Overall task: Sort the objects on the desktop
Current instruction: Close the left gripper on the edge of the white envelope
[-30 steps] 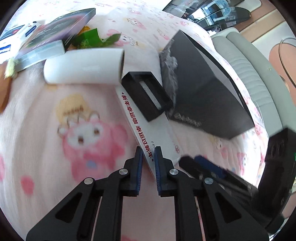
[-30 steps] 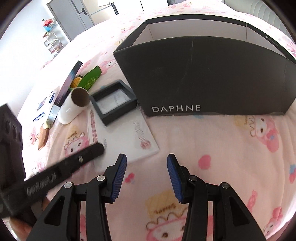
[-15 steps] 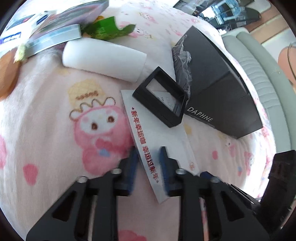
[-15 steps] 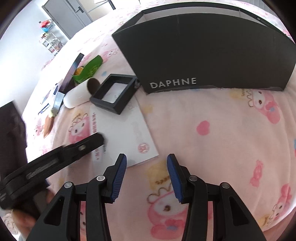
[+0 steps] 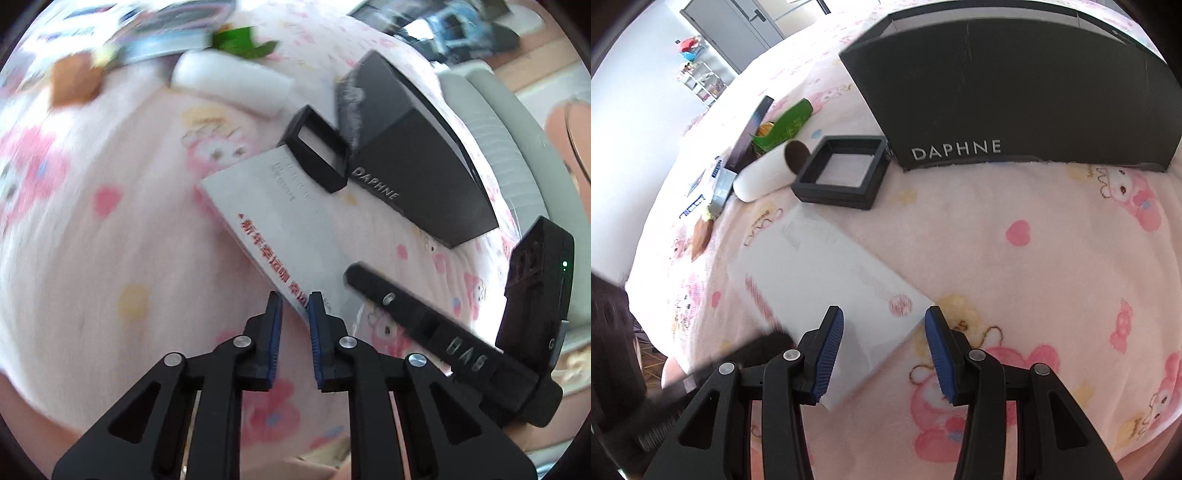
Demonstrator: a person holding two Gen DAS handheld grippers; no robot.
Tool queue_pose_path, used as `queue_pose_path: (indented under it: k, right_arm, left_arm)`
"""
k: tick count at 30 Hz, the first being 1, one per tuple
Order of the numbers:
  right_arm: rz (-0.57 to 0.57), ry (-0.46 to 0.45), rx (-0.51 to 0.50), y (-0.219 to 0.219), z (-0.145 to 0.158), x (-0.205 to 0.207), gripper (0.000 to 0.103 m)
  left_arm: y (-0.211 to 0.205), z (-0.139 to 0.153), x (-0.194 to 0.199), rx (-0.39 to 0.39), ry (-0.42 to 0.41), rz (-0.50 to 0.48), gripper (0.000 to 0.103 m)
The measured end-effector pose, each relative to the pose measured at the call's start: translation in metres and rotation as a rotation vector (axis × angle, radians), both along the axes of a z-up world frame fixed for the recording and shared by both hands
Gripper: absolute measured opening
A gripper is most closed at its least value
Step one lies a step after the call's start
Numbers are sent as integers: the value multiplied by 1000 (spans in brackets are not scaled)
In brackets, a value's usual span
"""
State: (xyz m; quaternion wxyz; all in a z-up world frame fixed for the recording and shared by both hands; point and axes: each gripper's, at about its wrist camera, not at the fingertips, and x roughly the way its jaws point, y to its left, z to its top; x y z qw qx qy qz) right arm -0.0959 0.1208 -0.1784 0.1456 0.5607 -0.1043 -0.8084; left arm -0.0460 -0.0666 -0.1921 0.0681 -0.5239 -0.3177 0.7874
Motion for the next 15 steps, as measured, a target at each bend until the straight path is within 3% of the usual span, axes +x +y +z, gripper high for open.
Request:
queue_pose_path:
  k: [2, 4, 9, 12, 15]
  right_arm:
    - [1, 11, -3, 1, 4, 2, 42]
    - [-1, 10, -2, 3, 6, 4, 42]
    - [-10, -26, -4, 3, -1, 9, 42]
    - [7, -47, 12, -3, -6, 11, 42]
    - [33, -60, 21, -10, -9, 13, 43]
  left_arm:
    - [-10, 1, 6, 0, 5, 53, 18]
    - [-20, 3, 1, -56, 6, 78, 19]
    - [-31, 8, -22, -141, 51, 78, 19]
    - [-30, 0, -38, -183, 43, 75, 26]
    - [-27, -9, -46, -151, 24, 61, 27]
